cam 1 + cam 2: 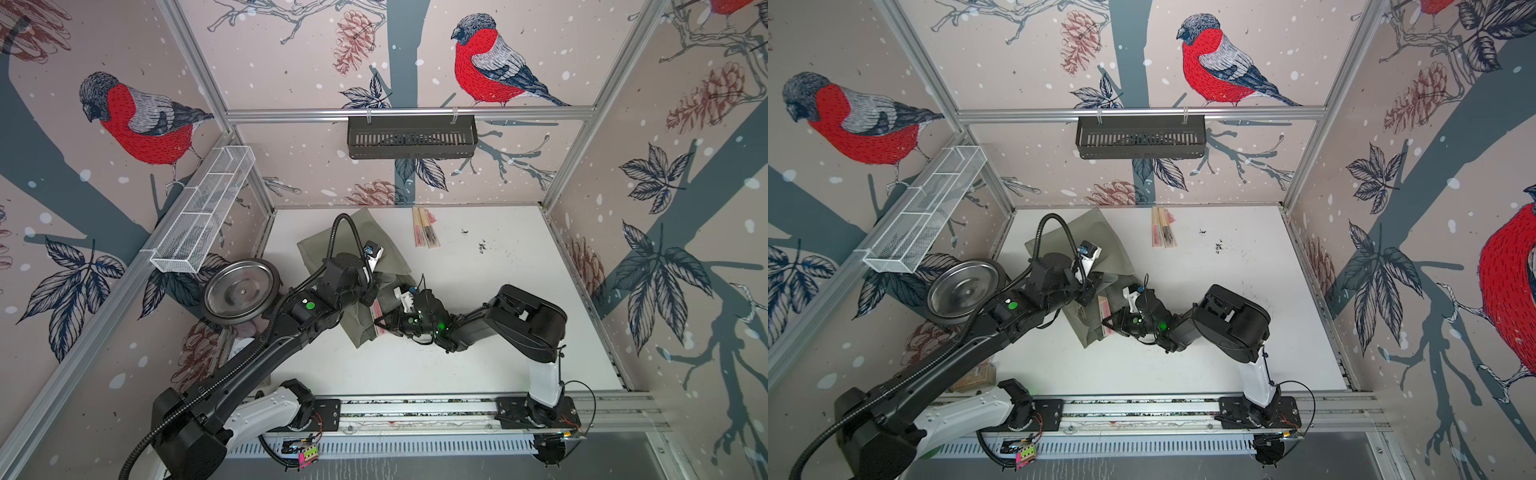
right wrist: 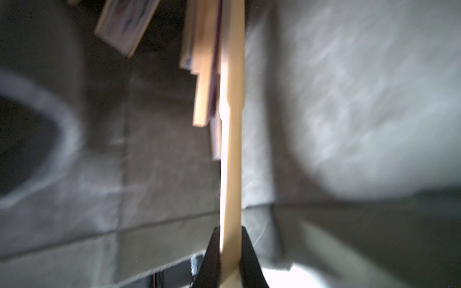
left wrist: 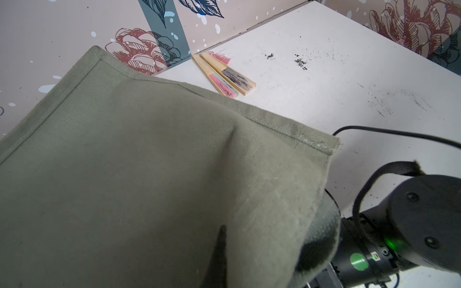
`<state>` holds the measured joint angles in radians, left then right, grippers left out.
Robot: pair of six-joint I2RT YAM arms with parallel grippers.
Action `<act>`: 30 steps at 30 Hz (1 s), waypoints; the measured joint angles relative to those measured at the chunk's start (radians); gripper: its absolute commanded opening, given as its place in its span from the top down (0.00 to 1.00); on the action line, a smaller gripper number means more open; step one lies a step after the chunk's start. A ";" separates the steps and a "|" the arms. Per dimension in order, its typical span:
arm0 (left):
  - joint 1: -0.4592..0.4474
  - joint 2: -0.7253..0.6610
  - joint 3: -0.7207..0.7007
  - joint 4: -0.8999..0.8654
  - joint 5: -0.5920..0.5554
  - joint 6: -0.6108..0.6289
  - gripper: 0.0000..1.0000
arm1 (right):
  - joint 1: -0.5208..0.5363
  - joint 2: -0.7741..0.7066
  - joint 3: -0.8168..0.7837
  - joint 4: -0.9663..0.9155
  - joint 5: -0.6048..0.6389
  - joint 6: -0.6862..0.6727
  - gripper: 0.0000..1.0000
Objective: Take out the folding fans from the tote bags
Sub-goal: Pick up the folding fan from the canvas bag.
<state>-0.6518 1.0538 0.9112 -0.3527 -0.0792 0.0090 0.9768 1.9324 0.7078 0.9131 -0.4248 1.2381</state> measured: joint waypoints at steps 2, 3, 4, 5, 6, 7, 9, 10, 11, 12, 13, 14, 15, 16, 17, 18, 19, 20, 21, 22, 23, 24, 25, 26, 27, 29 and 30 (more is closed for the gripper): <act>0.000 -0.003 0.000 0.000 0.000 0.000 1.00 | 0.012 -0.046 -0.016 -0.040 0.004 -0.036 0.89; 0.000 -0.006 0.000 0.000 0.000 0.000 1.00 | 0.019 -0.071 -0.030 -0.063 0.011 -0.052 0.89; 0.000 -0.007 0.000 0.000 -0.001 0.000 1.00 | 0.023 -0.091 -0.045 -0.076 0.013 -0.066 0.89; 0.000 -0.009 0.000 0.000 -0.002 0.000 1.00 | 0.026 -0.118 -0.066 -0.095 0.014 -0.075 0.89; 0.000 -0.010 0.000 -0.001 -0.002 0.000 1.00 | 0.026 -0.140 -0.084 -0.114 0.015 -0.090 0.89; 0.000 -0.011 0.000 -0.001 -0.002 0.000 1.00 | 0.030 -0.163 -0.100 -0.134 0.023 -0.097 0.89; 0.000 -0.015 0.000 -0.002 -0.003 0.000 1.00 | 0.040 -0.206 -0.125 -0.174 0.041 -0.124 0.89; 0.000 -0.016 0.000 -0.002 -0.003 0.000 1.00 | 0.045 -0.227 -0.137 -0.189 0.042 -0.140 0.89; 0.000 -0.016 0.000 -0.002 -0.003 0.000 1.00 | 0.052 -0.250 -0.151 -0.208 0.045 -0.153 0.89; 0.000 -0.016 0.000 -0.003 -0.003 0.000 1.00 | 0.058 -0.272 -0.167 -0.227 0.052 -0.170 0.89; 0.000 -0.016 0.000 -0.003 -0.003 0.000 1.00 | 0.062 -0.292 -0.180 -0.246 0.060 -0.180 0.90; 0.000 -0.016 0.000 -0.003 -0.003 0.000 1.00 | 0.063 -0.312 -0.197 -0.260 0.063 -0.198 0.90; 0.000 -0.016 0.000 -0.003 -0.003 0.000 1.00 | 0.062 -0.337 -0.217 -0.277 0.063 -0.211 0.90; 0.000 -0.016 0.000 -0.003 -0.003 0.000 1.00 | 0.059 -0.359 -0.237 -0.294 0.066 -0.222 0.90; 0.000 -0.016 0.000 -0.003 -0.003 0.000 1.00 | 0.055 -0.379 -0.252 -0.311 0.065 -0.232 0.90; 0.000 -0.016 0.000 -0.003 -0.003 0.000 1.00 | 0.048 -0.413 -0.272 -0.341 0.066 -0.248 0.90; 0.000 -0.016 0.000 -0.003 -0.003 0.000 1.00 | 0.047 -0.440 -0.283 -0.364 0.070 -0.262 0.90; 0.000 -0.016 0.000 -0.003 -0.003 0.000 1.00 | 0.043 -0.469 -0.291 -0.388 0.076 -0.278 0.91; 0.000 -0.016 0.000 -0.003 -0.003 0.000 1.00 | 0.043 -0.505 -0.299 -0.416 0.082 -0.302 0.91; 0.000 -0.016 0.000 -0.003 -0.003 0.000 1.00 | 0.043 -0.532 -0.303 -0.438 0.083 -0.318 0.91; 0.000 -0.016 0.000 -0.003 -0.003 0.000 1.00 | 0.042 -0.567 -0.307 -0.468 0.085 -0.340 0.91; 0.000 -0.016 0.000 -0.003 -0.003 0.000 1.00 | 0.041 -0.598 -0.311 -0.496 0.087 -0.364 0.91; 0.000 -0.016 0.000 -0.003 -0.003 0.000 1.00 | 0.040 -0.626 -0.314 -0.523 0.090 -0.383 0.91; 0.000 -0.015 0.000 -0.003 -0.003 0.000 1.00 | 0.038 -0.663 -0.317 -0.557 0.092 -0.407 0.91; 0.000 -0.013 0.000 -0.003 -0.003 0.000 1.00 | 0.038 -0.696 -0.319 -0.589 0.093 -0.428 0.91; 0.000 -0.011 0.000 -0.003 -0.001 0.000 1.00 | 0.038 -0.756 -0.320 -0.642 0.098 -0.466 0.91; 0.000 -0.012 0.000 -0.003 -0.002 0.000 1.00 | 0.040 -0.790 -0.322 -0.674 0.104 -0.485 0.91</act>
<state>-0.6518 1.0420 0.9112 -0.3557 -0.0807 0.0090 1.0164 1.1427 0.3862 0.2394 -0.3210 0.7528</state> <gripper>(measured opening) 0.066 0.118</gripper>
